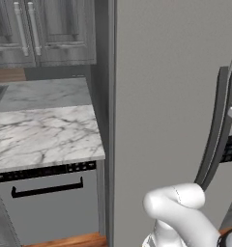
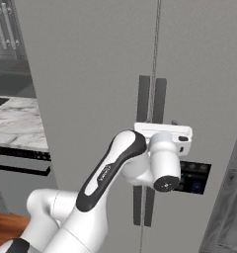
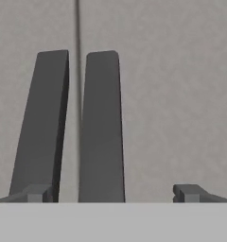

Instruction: Open the freezer door, pick up the ice cube tray from the freezer, and place it on the dining counter.

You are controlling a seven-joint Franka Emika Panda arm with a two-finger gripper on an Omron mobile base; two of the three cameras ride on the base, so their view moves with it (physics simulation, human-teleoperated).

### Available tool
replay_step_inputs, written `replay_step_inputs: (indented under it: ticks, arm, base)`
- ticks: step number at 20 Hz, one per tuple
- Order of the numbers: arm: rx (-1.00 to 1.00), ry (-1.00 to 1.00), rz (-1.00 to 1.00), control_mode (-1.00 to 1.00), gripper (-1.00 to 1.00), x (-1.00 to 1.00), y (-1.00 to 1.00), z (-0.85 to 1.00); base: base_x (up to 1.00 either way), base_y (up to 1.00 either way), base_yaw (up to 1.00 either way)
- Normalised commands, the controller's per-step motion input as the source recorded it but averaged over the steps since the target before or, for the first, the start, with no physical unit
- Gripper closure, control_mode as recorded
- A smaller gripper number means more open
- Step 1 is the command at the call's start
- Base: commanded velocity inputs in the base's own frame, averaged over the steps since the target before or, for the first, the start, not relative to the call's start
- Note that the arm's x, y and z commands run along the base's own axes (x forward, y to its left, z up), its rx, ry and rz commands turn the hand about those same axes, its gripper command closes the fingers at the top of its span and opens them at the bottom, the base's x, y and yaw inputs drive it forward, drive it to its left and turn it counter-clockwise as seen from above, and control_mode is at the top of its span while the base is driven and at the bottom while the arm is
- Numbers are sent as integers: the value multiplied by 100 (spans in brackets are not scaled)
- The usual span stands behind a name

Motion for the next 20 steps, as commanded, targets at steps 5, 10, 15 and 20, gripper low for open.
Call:
replay_step_inputs:
  ticks: [5,10,15,20]
  arm:
    - [0,0,0,-100,-100,8,-2,0]
    - [0,0,0,-100,-100,4,0,0]
    - [0,0,1,-100,-100,0,0,0]
    - [0,0,1,-100,-100,0,0,0]
  base:
    - [0,0,0]
    - [0,0,0]
    - [0,0,0]
    - [0,0,0]
